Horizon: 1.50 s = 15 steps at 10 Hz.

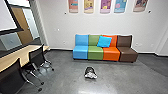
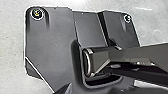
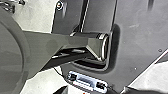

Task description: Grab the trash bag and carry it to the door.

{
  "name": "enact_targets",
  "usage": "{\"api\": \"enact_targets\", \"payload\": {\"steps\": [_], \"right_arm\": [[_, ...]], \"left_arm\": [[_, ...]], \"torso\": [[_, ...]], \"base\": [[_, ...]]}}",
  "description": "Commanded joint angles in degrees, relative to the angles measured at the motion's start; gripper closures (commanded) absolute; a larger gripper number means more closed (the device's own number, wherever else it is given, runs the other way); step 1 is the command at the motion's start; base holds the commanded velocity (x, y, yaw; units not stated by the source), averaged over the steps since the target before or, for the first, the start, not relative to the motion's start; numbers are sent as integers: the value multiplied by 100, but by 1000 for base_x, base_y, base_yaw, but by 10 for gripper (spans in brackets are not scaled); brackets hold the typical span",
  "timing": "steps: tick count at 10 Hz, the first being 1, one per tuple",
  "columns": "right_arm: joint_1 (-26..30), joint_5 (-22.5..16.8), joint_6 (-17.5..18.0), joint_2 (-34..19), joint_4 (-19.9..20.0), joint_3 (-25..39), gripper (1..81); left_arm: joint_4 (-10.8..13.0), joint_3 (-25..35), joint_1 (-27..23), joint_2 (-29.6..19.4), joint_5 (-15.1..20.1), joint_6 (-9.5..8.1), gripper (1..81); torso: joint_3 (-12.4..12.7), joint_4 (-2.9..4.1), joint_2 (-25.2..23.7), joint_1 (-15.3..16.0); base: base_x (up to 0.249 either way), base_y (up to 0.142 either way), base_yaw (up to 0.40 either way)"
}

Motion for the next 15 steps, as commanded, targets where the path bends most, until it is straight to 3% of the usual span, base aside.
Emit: {"api": "enact_targets", "payload": {"steps": [1,15], "right_arm": [[221,-373,4,-38,90,112,10],[248,-382,-4,6,29,86,10]], "left_arm": [[5,36,-198,-16,309,7,10],[14,36,-198,1,309,7,10]], "torso": [[0,0,0,0],[0,0,0,0]], "base": [[165,0,0],[163,0,0]]}}
